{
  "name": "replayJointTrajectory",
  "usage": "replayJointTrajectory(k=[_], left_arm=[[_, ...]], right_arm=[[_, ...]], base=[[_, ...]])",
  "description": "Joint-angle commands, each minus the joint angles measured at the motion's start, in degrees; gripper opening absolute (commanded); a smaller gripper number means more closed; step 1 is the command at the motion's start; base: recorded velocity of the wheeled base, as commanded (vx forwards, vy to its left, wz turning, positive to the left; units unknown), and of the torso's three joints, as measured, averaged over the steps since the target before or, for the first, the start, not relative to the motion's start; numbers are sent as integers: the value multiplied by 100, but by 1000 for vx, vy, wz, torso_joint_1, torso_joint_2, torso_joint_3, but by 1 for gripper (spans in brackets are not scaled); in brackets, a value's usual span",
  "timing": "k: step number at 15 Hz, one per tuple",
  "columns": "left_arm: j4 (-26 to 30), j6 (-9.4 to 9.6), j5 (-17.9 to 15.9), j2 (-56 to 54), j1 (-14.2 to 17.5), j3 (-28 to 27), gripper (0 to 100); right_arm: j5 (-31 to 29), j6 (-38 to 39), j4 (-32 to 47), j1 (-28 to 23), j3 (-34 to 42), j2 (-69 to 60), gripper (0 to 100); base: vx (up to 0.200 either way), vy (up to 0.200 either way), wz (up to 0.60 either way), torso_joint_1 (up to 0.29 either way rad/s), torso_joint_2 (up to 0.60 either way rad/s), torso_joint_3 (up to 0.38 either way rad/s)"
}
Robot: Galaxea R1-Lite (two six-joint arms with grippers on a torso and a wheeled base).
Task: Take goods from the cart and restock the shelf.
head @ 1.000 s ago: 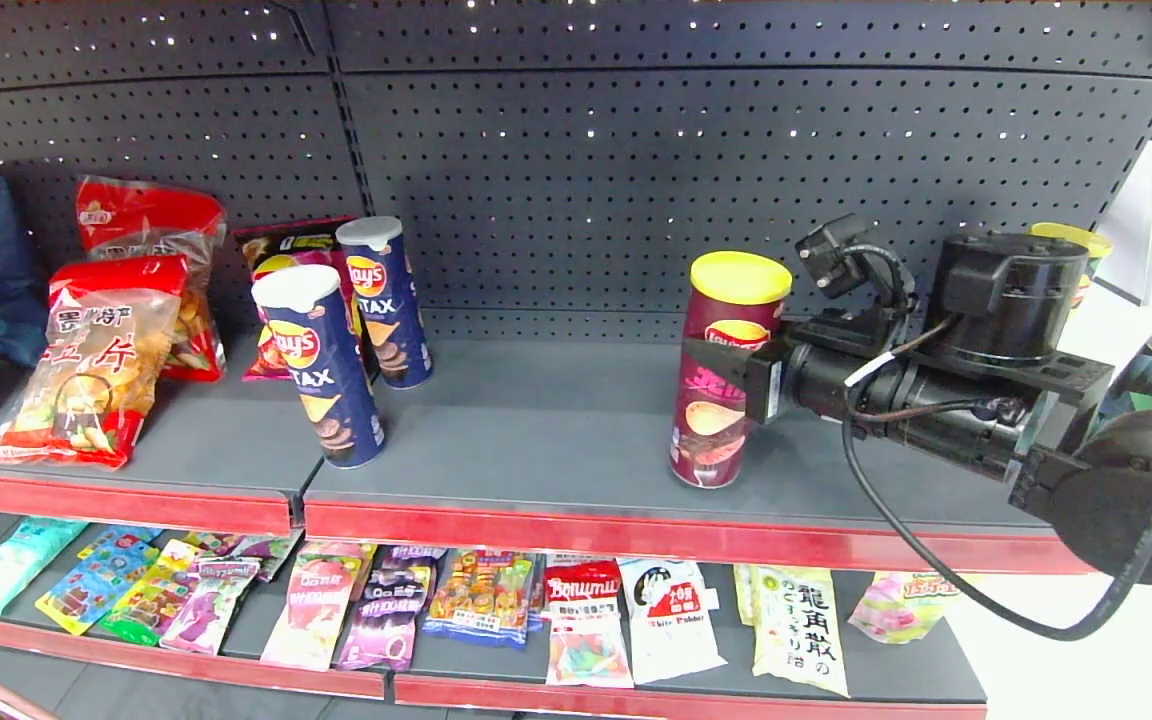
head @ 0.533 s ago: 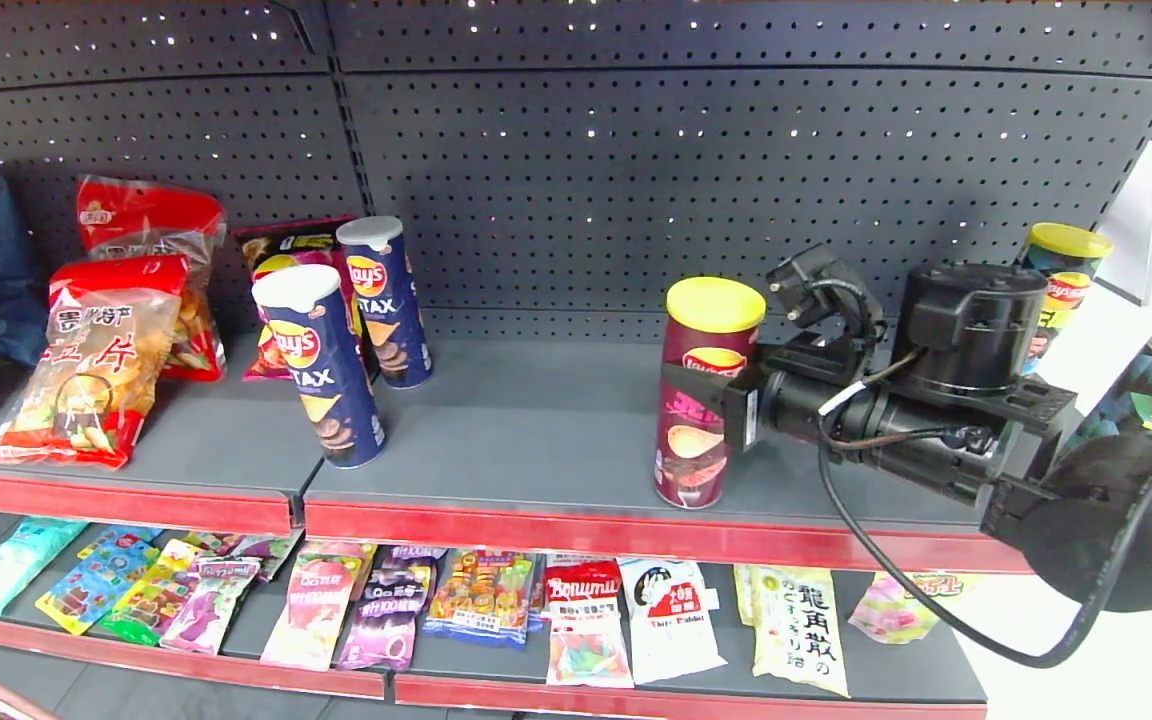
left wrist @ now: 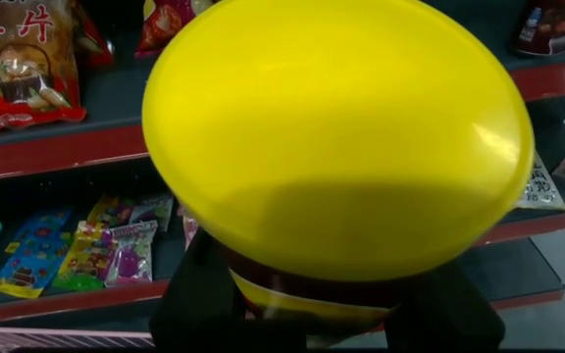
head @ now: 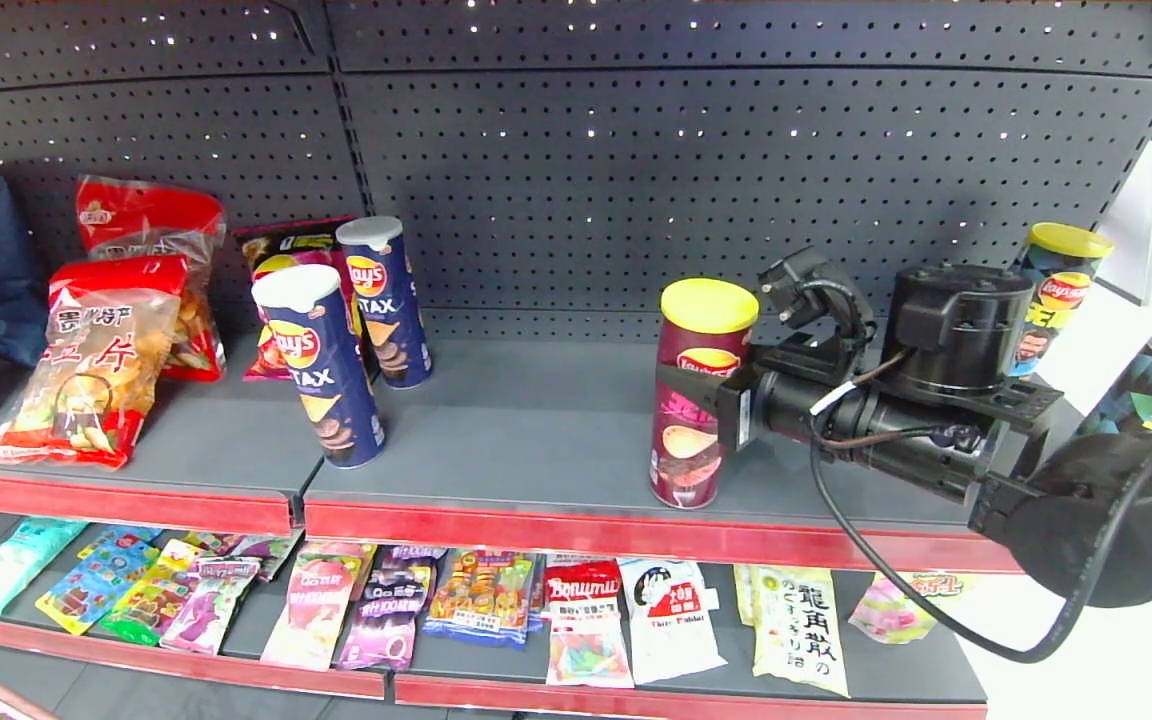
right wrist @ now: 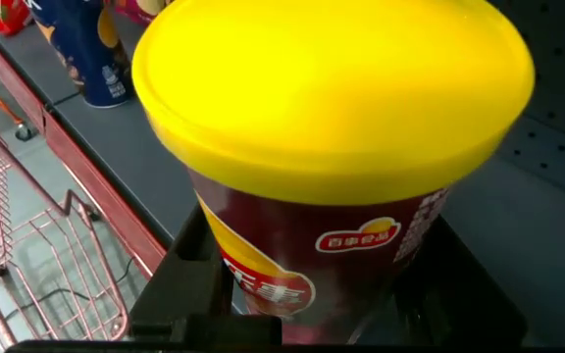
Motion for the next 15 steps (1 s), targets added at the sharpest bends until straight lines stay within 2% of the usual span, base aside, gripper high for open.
replayJointTrajectory(k=[1, 15], left_arm=[[2, 2, 1, -2, 2, 13, 0], [2, -7, -8, -38, 2, 101, 0]], right_arm=[[10, -10, -3, 18, 160, -25, 0], [36, -37, -161, 18, 248, -16, 0]], base=[[0, 0, 0, 0, 0, 0], [0, 0, 0, 0, 0, 0]])
